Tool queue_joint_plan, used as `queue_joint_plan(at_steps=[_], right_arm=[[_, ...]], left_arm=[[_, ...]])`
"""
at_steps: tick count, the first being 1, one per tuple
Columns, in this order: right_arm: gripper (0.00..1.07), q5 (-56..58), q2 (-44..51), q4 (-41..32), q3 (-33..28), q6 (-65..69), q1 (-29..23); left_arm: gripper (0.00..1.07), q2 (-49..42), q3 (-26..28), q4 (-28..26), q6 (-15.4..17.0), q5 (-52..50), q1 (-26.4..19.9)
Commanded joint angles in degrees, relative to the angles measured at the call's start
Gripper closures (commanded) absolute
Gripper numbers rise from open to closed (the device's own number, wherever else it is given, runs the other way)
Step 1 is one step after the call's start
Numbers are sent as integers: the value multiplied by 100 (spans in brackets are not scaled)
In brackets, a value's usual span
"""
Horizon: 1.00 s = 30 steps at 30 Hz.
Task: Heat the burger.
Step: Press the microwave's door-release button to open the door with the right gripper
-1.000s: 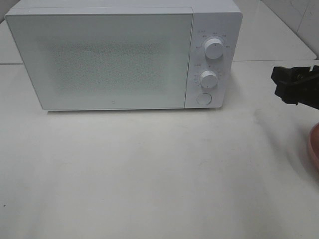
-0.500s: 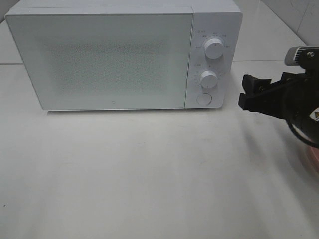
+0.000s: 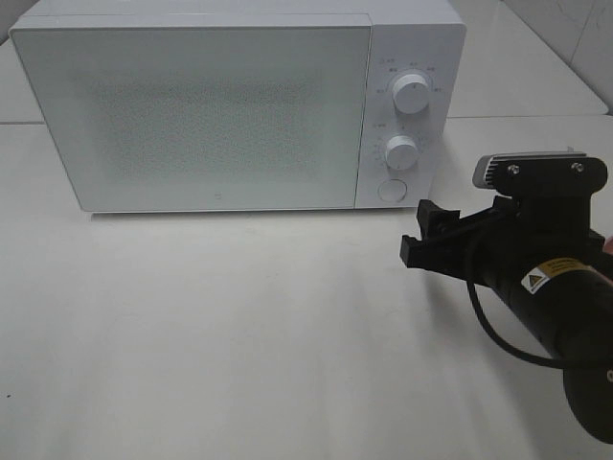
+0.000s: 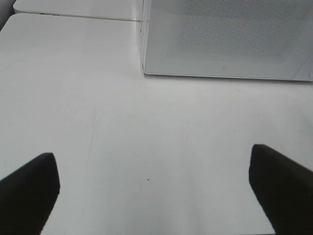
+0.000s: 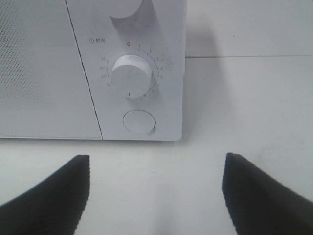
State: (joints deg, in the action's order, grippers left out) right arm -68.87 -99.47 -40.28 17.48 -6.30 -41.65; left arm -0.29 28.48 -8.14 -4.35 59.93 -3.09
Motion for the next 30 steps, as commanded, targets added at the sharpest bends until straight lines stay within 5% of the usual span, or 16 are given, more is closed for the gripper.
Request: queue_joint_plan(at_steps=[1, 17, 30], right_arm=[[33, -619, -11, -630, 6, -115, -281], [33, -286, -11, -647, 6, 1043, -390], [48, -218, -11, -636, 6, 5730, -390]], left_arm=[[9, -126, -17, -17, 0, -57, -11], [9, -126, -17, -17, 0, -57, -11], [9, -126, -17, -17, 0, -57, -11]])
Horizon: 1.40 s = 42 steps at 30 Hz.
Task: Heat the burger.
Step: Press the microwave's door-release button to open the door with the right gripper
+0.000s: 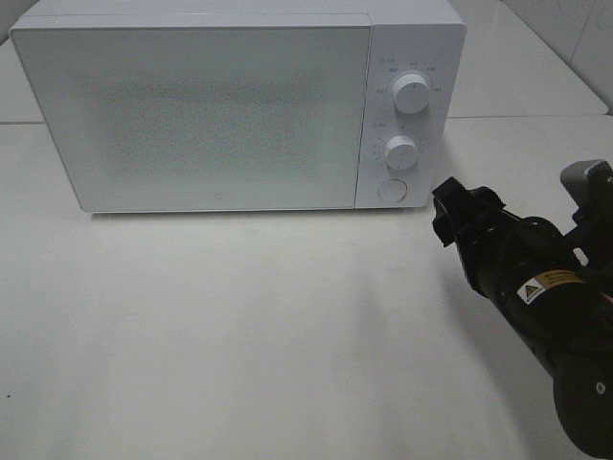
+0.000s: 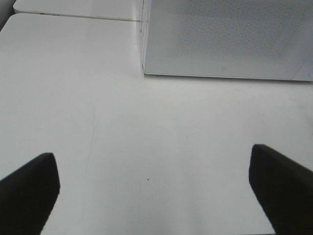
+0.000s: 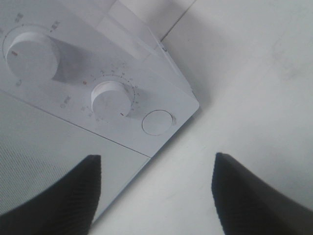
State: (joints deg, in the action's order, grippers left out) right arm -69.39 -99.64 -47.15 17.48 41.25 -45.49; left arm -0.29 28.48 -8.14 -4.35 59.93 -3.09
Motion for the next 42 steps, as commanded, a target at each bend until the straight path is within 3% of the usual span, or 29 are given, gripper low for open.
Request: queue_joint_plan(at_steps=[1, 7, 11, 12, 13, 14, 19, 32, 42], right_arm=[[48, -166, 6, 52, 6, 974, -6], [61, -166, 6, 52, 6, 2601, -6], [78, -166, 6, 52, 6, 3799, -6], [78, -166, 6, 52, 6, 3799, -6], [87, -160, 6, 52, 6, 4039, -6], [87, -160, 6, 52, 6, 4039, -6], [107, 235, 6, 138, 6, 4165, -6], [107, 298, 6, 149, 69, 4137, 6], [107, 430, -573, 607, 630, 4171, 350]], left_arm=[[9, -126, -17, -17, 0, -57, -11], [9, -126, -17, -17, 0, -57, -11], [9, -126, -17, -17, 0, -57, -11], [9, -126, -17, -17, 0, -57, -11], [9, -126, -17, -17, 0, -57, -11], [9, -126, -17, -17, 0, -57, -11], [9, -126, -17, -17, 0, -57, -11], [9, -126, -17, -17, 0, -57, -11], [9, -126, -17, -17, 0, -57, -11]])
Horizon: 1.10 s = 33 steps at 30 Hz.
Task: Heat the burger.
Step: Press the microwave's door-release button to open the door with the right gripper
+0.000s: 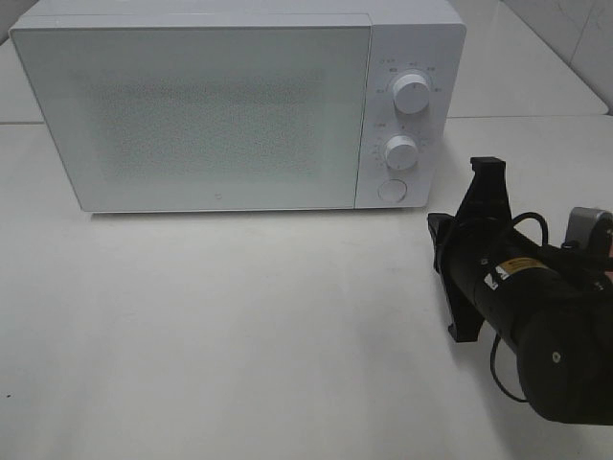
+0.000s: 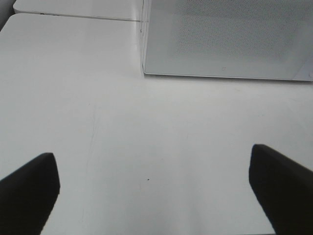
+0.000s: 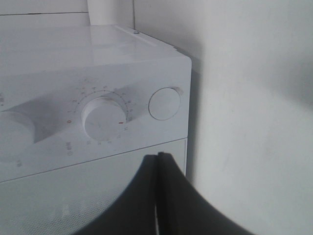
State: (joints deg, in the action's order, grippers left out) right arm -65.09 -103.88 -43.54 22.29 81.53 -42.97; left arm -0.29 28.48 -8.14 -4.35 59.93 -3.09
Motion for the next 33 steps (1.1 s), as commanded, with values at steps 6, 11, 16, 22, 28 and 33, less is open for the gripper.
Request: queue_joint_plan(at_steps=[6, 11, 16, 22, 28, 33], right_arm=[[106, 6, -625, 344, 487, 476, 160], [107, 17, -825, 521, 647, 504, 275], [107, 138, -1020, 825, 911, 642, 504], [107, 476, -1054, 922, 1220, 493, 768], [107, 762, -1238, 1318, 1610, 275, 1089], [107, 791, -1461, 1352, 1862, 309, 1094]], left_arm=[[9, -126, -17, -17, 0, -57, -11], [9, -126, -17, -17, 0, -57, -11], [9, -126, -17, -17, 0, -57, -11], [9, -126, -17, -17, 0, -57, -11], [9, -126, -17, -17, 0, -57, -11], [9, -126, -17, -17, 0, -57, -11]])
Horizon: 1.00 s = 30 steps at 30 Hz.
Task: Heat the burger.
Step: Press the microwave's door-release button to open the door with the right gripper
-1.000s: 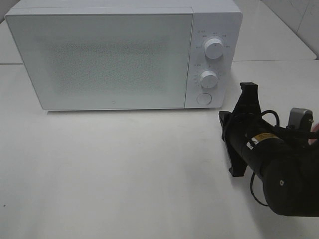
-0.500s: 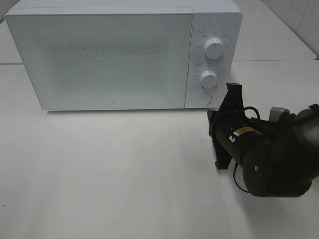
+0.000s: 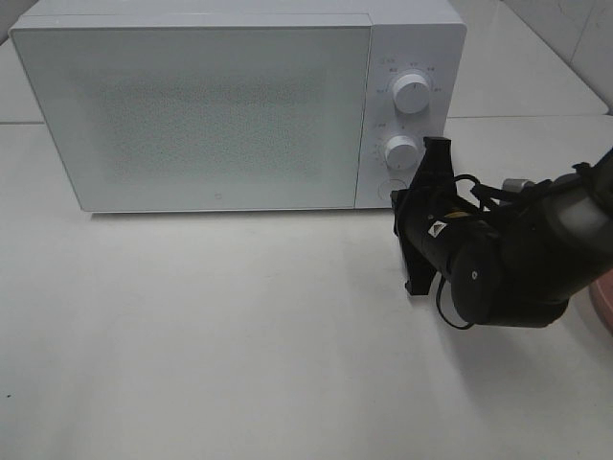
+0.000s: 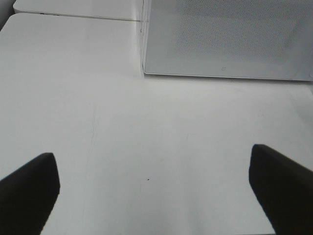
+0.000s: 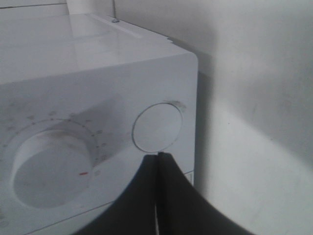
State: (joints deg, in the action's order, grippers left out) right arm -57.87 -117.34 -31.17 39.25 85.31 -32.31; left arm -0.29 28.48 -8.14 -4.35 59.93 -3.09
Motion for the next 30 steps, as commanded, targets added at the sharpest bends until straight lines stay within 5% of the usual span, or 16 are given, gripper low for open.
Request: queue_joint_plan(at_steps=[1, 30], right_arm=[[107, 149, -178, 115, 264, -80, 29], [107, 298, -573, 435, 842, -126, 487]], left_arm=[[9, -126, -17, -17, 0, -57, -11], [9, -115, -17, -17, 0, -57, -11]])
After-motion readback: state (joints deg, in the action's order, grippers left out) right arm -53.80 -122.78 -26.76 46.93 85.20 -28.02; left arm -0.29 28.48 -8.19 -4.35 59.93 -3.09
